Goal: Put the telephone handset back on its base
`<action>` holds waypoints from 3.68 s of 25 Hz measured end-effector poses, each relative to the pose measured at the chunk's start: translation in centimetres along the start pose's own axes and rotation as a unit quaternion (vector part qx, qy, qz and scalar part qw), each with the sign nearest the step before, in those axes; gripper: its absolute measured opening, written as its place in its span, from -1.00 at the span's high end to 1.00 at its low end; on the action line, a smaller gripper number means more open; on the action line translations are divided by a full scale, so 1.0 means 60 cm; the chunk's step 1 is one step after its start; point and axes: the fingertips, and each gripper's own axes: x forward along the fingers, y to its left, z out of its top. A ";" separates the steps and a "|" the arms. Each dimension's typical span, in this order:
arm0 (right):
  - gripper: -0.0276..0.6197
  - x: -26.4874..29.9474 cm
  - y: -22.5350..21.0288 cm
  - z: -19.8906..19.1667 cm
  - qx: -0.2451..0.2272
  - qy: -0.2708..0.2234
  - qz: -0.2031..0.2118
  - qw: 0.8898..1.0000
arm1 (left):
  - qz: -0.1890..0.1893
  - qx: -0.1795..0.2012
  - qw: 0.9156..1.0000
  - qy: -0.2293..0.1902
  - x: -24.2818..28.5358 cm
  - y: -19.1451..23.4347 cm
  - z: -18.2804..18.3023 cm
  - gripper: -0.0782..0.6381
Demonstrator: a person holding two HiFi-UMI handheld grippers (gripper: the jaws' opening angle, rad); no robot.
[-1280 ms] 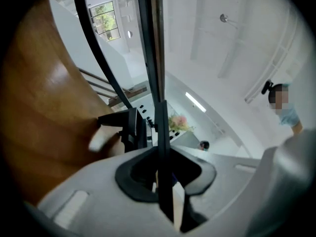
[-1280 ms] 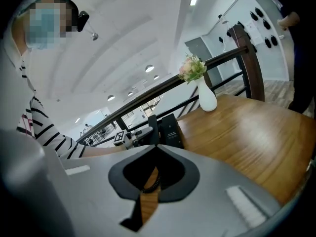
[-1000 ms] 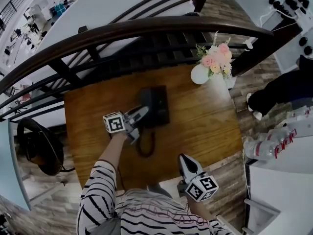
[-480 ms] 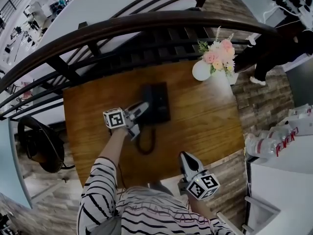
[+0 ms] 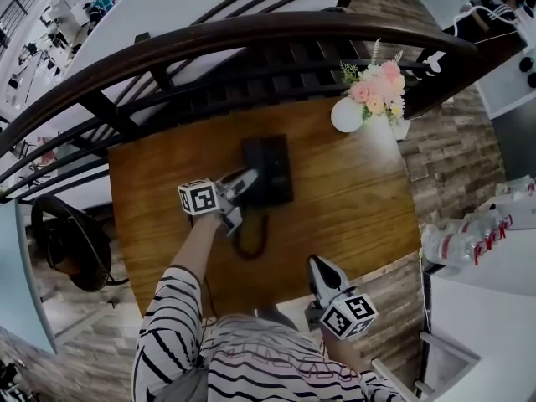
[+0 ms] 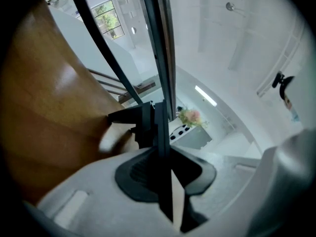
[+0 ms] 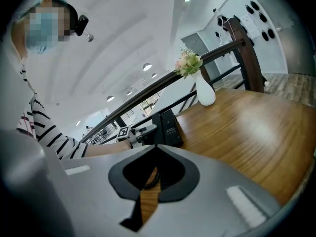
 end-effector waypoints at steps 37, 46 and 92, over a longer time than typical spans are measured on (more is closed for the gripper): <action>0.91 0.002 0.027 -0.008 0.009 -0.001 0.016 1.000 | 0.061 0.017 0.998 0.016 -0.005 -0.001 -0.006 0.04; 0.91 -0.003 0.038 0.004 0.004 -0.009 0.021 1.000 | 0.070 0.044 0.996 0.012 -0.025 -0.019 -0.003 -0.11; 0.91 -0.159 0.147 0.040 -0.092 -0.083 0.108 0.986 | 0.105 0.332 0.932 -0.097 -0.298 -0.507 -0.144 0.52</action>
